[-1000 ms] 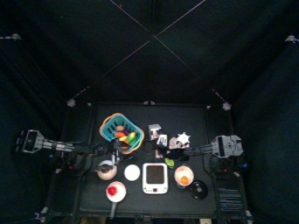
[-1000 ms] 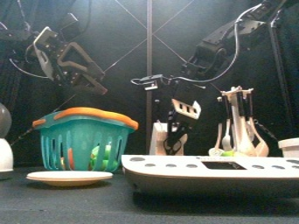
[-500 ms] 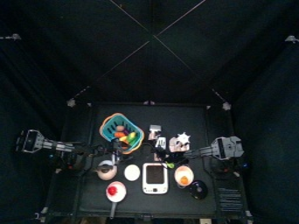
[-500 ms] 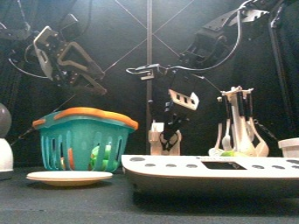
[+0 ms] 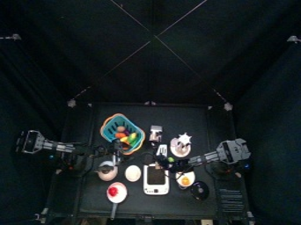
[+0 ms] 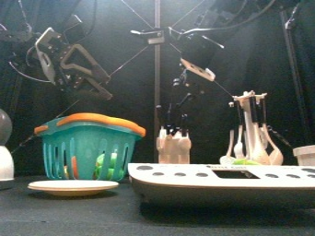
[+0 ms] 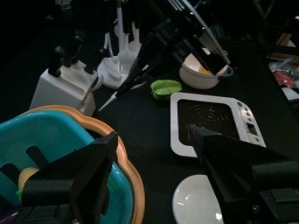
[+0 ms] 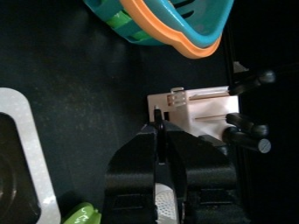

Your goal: Place scissors onto table

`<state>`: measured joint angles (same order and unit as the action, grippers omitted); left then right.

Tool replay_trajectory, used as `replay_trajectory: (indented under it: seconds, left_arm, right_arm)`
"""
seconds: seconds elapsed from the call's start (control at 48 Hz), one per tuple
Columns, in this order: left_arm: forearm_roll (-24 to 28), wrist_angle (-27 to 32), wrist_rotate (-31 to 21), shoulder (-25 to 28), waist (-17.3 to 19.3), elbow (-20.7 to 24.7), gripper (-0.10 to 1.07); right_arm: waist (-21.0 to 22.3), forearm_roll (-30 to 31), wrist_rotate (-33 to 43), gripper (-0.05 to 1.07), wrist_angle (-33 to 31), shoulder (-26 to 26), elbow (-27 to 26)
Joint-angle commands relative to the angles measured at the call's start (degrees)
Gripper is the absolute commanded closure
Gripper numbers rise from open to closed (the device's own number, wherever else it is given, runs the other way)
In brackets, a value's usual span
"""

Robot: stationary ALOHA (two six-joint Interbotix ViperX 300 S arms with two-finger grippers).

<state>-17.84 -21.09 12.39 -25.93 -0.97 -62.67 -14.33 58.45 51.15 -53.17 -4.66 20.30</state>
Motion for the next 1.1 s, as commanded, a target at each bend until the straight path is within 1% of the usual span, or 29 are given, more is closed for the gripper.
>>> replay_trajectory:
  seconds: [0.0,0.146,0.188,0.229,0.396,0.521,0.562,0.625,0.667,0.771,0.833,1.083]
  left_arm:
    - [0.1,-0.2,0.1,-0.1,-0.2,0.6,0.00]
    - [0.1,-0.2,0.1,-0.1,-0.1,0.6,0.00]
    - [0.1,-0.2,0.1,-0.1,-0.1,0.6,0.00]
    - [0.1,-0.2,0.1,-0.1,-0.2,0.6,0.00]
    - [0.1,-0.2,0.1,-0.1,-0.1,0.6,0.00]
    - [0.1,-0.2,0.1,-0.1,-0.1,0.6,0.00]
    - [0.1,-0.2,0.1,-0.1,-0.1,0.5,0.00]
    - [0.1,-0.2,0.1,-0.1,-0.1,0.5,0.00]
    - [0.1,-0.2,0.1,-0.1,-0.1,0.5,0.00]
    - [0.1,-0.2,0.1,-0.1,-0.2,0.5,0.00]
    - [0.1,-0.2,0.1,-0.1,-0.1,0.5,0.00]
    - [0.1,-0.2,0.1,-0.1,-0.1,0.4,0.00]
  right_arm:
    - [-0.4,0.9,4.3,0.61,1.8,4.2,-0.9]
    - [0.0,1.8,16.2,0.61,13.5,8.8,3.6]
    - [1.1,2.5,21.2,0.61,17.2,9.8,6.0]
    - [2.0,3.5,23.9,0.61,19.4,10.1,7.6]
    - [6.3,6.9,32.9,0.60,27.4,9.1,11.7]
    - [9.5,7.1,35.6,0.59,32.5,7.6,13.3]
    - [10.0,6.9,35.7,0.56,33.2,6.6,13.4]
    - [11.0,6.8,35.7,0.48,33.6,5.2,13.5]
    - [11.6,6.8,35.7,0.40,33.8,4.4,13.5]
    - [12.1,6.4,35.6,0.27,33.8,3.7,13.6]
    - [12.2,6.3,35.6,0.24,33.8,3.6,13.9]
    - [12.3,6.2,35.0,0.24,33.3,4.4,15.2]
